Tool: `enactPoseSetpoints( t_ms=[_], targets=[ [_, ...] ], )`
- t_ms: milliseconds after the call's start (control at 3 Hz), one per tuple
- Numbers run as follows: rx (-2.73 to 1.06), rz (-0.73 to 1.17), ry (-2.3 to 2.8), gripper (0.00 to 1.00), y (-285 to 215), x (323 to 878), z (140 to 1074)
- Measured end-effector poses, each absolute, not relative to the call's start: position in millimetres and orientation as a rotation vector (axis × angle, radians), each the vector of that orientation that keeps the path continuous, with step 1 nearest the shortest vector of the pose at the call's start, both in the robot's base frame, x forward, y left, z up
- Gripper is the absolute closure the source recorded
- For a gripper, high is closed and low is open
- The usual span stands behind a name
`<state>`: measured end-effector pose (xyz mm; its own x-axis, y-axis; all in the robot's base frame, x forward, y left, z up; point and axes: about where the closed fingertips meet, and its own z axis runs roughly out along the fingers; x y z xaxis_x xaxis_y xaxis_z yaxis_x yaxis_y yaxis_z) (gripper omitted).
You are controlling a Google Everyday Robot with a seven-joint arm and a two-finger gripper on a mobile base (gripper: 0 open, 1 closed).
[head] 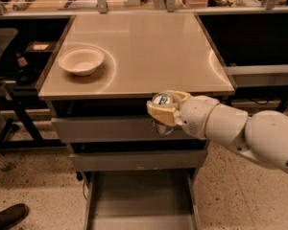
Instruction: Pick redbull can from bottom drawer and place on counter
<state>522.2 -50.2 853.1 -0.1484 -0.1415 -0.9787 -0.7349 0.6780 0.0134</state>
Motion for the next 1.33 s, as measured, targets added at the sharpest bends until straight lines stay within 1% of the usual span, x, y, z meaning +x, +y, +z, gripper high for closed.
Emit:
enactPoseSetpoints(
  t_ms=[333, 667, 1000, 1333],
  targets=[
    [-0.787, 0.556, 1.637, 1.0, -49, 522, 908],
    [-0.787, 0.556, 1.637, 1.0, -49, 522, 908],
    [-0.761, 0.559, 1.604, 1.0, -51, 539, 933],
    [-0.75, 0.591, 1.57, 1.0, -49, 598, 980]
  ],
)
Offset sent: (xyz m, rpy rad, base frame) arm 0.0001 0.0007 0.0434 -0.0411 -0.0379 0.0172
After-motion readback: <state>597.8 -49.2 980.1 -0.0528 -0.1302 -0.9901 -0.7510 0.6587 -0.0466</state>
